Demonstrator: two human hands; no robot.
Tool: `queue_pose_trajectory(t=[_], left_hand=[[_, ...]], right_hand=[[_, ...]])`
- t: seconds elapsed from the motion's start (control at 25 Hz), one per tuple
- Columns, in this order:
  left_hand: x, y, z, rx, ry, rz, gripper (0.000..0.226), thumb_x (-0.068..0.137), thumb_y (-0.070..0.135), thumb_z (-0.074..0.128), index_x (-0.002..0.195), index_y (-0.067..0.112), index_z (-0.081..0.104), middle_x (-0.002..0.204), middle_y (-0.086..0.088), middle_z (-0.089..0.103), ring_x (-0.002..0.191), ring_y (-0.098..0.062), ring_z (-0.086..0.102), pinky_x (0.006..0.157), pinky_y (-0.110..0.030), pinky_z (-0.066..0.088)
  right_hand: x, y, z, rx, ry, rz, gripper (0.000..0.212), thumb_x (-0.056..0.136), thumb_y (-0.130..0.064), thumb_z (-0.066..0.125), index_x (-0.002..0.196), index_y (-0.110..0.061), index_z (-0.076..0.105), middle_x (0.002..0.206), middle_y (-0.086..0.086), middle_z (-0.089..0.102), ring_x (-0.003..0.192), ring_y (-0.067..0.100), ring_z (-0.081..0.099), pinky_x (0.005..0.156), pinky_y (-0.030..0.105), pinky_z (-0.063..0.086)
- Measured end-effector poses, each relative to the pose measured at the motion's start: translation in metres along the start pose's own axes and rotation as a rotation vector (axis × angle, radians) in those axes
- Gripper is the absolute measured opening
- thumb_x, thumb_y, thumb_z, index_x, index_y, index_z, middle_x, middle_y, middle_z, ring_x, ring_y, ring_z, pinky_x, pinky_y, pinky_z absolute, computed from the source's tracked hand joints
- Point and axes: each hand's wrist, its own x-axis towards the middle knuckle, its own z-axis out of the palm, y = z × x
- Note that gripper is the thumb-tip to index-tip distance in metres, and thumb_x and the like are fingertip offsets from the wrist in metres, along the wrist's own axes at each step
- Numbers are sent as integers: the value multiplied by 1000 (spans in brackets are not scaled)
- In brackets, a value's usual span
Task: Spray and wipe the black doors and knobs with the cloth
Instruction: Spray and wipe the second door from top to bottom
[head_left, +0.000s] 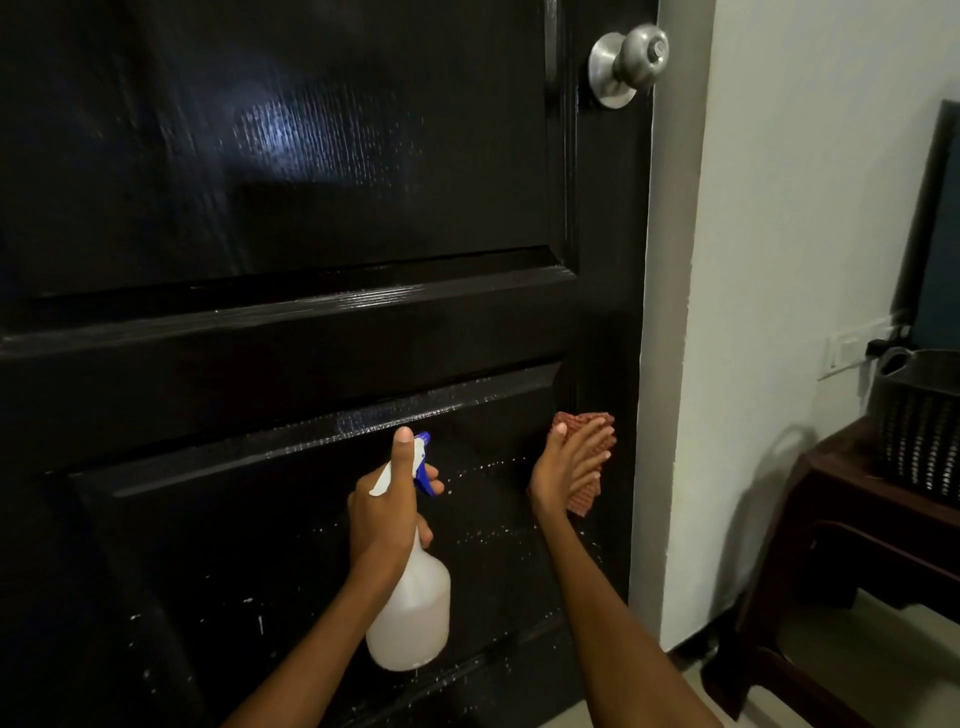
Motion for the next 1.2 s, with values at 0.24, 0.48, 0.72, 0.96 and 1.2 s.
queue_pose_trajectory(t=[0.24, 0.48, 0.72, 0.96, 1.2], left_hand=[[8, 0, -53, 8, 87, 66, 70, 94, 68, 32, 85, 11, 71, 78, -5, 75, 46, -28, 57, 55, -39, 52], [-8, -12, -90, 43, 157, 90, 73, 92, 70, 30, 84, 11, 73, 76, -5, 75, 44, -24, 57, 52, -37, 52], [-21, -22, -102, 17, 136, 60, 69, 95, 66, 32, 84, 10, 72, 79, -5, 76, 44, -25, 56, 52, -36, 51], [-32, -56, -130, 34, 219, 19, 68, 95, 64, 33, 85, 9, 72, 81, -4, 76, 46, -27, 56, 51, -35, 51], [-40, -81, -165, 53, 369, 65, 66, 97, 63, 31, 87, 12, 72, 71, -7, 72, 46, -23, 57, 54, -32, 50]], right_hand=[[-63, -63, 40, -106, -55, -496, 68, 105, -61, 11, 161, -32, -15, 165, -17, -31, 154, 21, -31, 124, 44, -22], [-131, -44, 64, -409, -340, -1069, 61, 110, -53, 15, 166, -28, 16, 174, -8, 4, 160, 25, -10, 127, 53, -4], [-31, -22, 4, -351, -37, -659, 62, 110, -48, 24, 164, -33, -2, 173, -6, -11, 159, 24, -12, 128, 57, 2], [-76, -23, 48, -156, 13, -381, 65, 109, -52, 16, 164, -27, -9, 172, 0, -18, 158, 32, -17, 126, 54, -13], [-204, -8, 126, -443, -271, -1107, 66, 110, -54, 21, 165, -31, -7, 172, -3, -17, 158, 36, -14, 124, 53, -17]])
